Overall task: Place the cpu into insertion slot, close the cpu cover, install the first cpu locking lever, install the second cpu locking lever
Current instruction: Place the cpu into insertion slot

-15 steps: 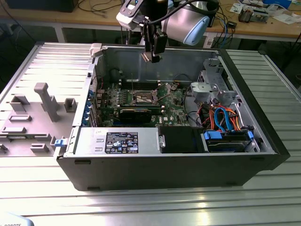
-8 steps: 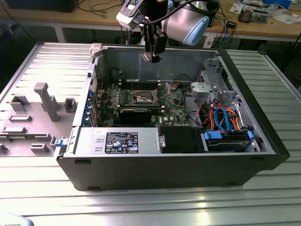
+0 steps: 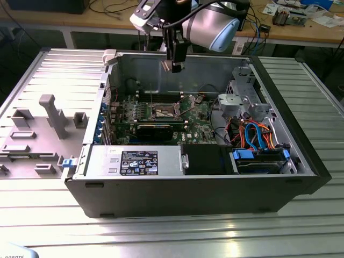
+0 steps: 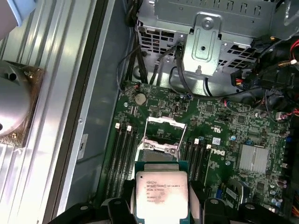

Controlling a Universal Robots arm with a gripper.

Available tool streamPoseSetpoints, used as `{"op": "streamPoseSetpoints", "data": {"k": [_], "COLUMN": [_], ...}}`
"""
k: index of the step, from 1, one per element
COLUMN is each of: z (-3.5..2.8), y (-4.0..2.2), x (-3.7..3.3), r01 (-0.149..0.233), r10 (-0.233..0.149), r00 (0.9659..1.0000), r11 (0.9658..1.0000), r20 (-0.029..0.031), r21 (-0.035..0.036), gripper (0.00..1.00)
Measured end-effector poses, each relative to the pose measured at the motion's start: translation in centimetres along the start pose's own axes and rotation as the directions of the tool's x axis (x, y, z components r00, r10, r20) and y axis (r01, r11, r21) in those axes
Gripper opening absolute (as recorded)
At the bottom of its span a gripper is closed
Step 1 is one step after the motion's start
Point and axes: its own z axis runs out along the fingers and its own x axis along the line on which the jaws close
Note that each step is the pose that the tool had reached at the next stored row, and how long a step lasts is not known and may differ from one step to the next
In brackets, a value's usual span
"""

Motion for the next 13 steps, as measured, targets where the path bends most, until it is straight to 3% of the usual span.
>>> {"op": "streamPoseSetpoints", "data": {"k": [4, 7, 9, 12, 13], "z": [0.01, 0.07, 0.14, 0.33, 0.46], "y": [-0.01, -0.02, -0.03, -0.04, -0.05], "x": [0.00, 0.00, 0.00, -0.01, -0.01], "r01": [-0.008, -0.024, -0.038, -0.100, -0.135], "r10": [0.008, 0.024, 0.038, 0.100, 0.135], "r00": [1.0000, 0.9997, 0.9993, 0.9950, 0.9909], "r11": [1.0000, 0.9996, 0.9992, 0.9949, 0.9908], "r20": [0.0004, -0.0001, 0.0011, 0.0065, 0.0093], "r21": [0.0015, 0.0123, 0.0127, 0.0112, 0.0101], "gripper": [0.54, 0.54, 0.54, 0.54, 0.54]}}
